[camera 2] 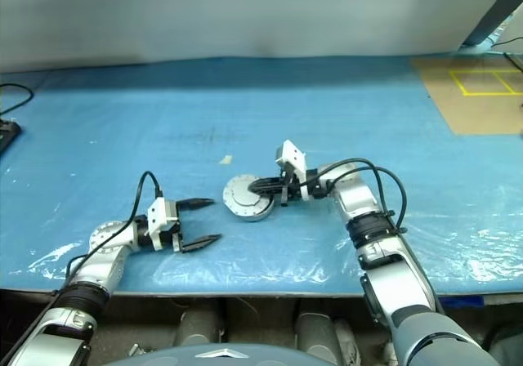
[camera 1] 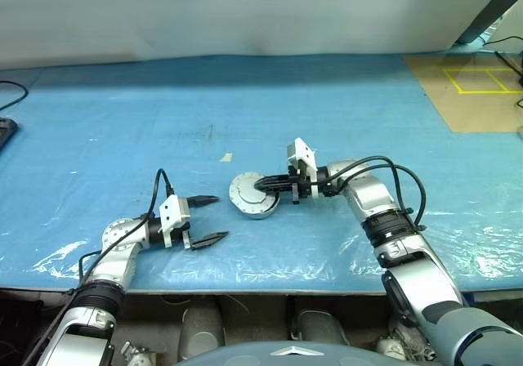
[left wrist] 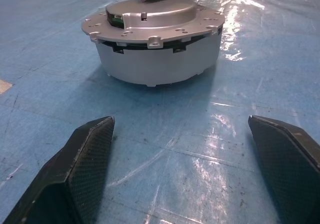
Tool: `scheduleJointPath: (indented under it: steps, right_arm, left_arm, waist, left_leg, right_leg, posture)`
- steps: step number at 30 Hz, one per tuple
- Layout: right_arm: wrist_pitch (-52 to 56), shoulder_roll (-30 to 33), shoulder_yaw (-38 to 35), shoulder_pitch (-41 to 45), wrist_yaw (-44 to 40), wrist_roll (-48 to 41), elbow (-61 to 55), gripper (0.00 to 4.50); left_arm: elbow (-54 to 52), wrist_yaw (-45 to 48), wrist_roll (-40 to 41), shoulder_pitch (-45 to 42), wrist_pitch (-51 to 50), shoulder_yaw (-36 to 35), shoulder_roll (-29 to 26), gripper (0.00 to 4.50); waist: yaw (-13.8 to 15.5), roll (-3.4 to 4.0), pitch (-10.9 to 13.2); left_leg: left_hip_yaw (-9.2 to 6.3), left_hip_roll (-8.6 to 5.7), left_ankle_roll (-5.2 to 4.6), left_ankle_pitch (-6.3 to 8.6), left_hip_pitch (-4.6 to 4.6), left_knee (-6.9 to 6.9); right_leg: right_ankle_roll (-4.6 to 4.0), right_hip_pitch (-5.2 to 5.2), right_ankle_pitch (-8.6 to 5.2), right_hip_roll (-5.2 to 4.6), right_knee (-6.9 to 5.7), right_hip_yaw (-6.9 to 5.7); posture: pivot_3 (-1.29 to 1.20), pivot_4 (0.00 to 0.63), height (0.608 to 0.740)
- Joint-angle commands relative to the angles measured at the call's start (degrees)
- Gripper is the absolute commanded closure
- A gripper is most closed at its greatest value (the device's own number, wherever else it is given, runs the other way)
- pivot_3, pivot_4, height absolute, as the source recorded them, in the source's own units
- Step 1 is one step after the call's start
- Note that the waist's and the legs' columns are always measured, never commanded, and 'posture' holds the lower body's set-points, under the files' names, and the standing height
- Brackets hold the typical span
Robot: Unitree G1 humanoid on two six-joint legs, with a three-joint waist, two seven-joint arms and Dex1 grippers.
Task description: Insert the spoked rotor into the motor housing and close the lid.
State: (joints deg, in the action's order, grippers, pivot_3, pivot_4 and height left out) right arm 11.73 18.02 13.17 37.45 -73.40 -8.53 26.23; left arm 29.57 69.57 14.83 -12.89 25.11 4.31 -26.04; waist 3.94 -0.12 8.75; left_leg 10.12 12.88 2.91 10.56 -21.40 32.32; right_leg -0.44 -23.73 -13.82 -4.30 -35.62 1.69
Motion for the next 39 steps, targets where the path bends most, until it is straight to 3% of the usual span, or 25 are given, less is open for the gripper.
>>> scheduleJointPath:
  steps: [1, 9, 14, 22, 36, 39]
  right_arm:
    - [-1.41, 0.07, 1.98, -1.93, 2.36, 2.41, -0.18, 4.48]
    - [-2.41, -0.96, -4.41, -1.67, 8.11, -3.42, -5.78, 4.48]
    - [-1.76, 0.66, -2.68, -4.58, 5.60, -4.24, -12.56, 4.48]
    - [-3.58, -0.61, -0.34, -5.08, 7.22, -2.14, -13.34, 1.90]
    - [-4.17, -2.47, 0.55, -4.28, 9.13, -1.41, -9.35, 1.90]
    - [-3.53, -2.47, 0.18, -4.35, 8.89, -2.11, -10.33, 1.36]
  left_arm:
    - [0.69, -0.19, -1.46, 1.11, -0.78, 0.86, -0.20, 0.00]
    - [1.04, 0.07, -1.29, 0.44, -0.94, 0.48, -0.40, 0.00]
    - [0.83, 0.14, -1.40, -0.12, -1.44, 0.67, -0.22, 0.00]
    - [-0.77, 0.05, -1.40, -0.14, -2.76, 0.78, -0.21, 0.00]
    - [-4.90, -1.02, -1.32, 2.03, -5.10, 0.70, -0.52, 0.00]
    - [-5.40, -1.23, -1.30, 2.22, -5.41, 0.64, -0.70, 0.00]
  waist:
    - [-0.02, 0.00, 0.00]
    - [0.04, 0.01, 0.01]
    - [0.07, 0.01, 0.01]
    - [0.06, 0.01, 0.01]
    - [0.05, 0.01, 0.01]
    - [0.04, 0.01, 0.02]
  left_leg:
    - [0.01, 0.00, 0.00, 0.00, 0.05, -0.02]
    - [0.01, -0.01, 0.00, 0.01, 0.23, -0.15]
    - [0.01, 0.00, 0.00, 0.01, 0.20, -0.24]
    - [0.01, -0.02, -0.01, 0.02, 0.18, -0.28]
    - [0.01, -0.03, 0.02, 0.00, 0.03, -0.49]
    - [0.01, -0.03, 0.02, 0.00, 0.03, -0.50]
  right_leg:
    - [0.00, 0.05, 0.00, 0.00, 0.03, 0.01]
    - [0.01, 0.28, -0.01, -0.01, 0.24, 0.00]
    - [0.01, 0.27, -0.02, 0.01, 0.34, -0.03]
    - [0.03, 0.27, -0.02, 0.00, 0.41, -0.02]
    - [0.04, 0.27, -0.01, 0.00, 0.79, -0.10]
    - [0.04, 0.27, -0.01, 0.00, 0.80, -0.10]
  posture:
    - [0.00, 0.150, 0.740]
    - [0.00, 0.150, 0.740]
    - [0.00, 0.150, 0.740]
    - [0.00, 0.150, 0.740]
    - [0.00, 0.150, 0.740]
    - [0.00, 0.150, 0.740]
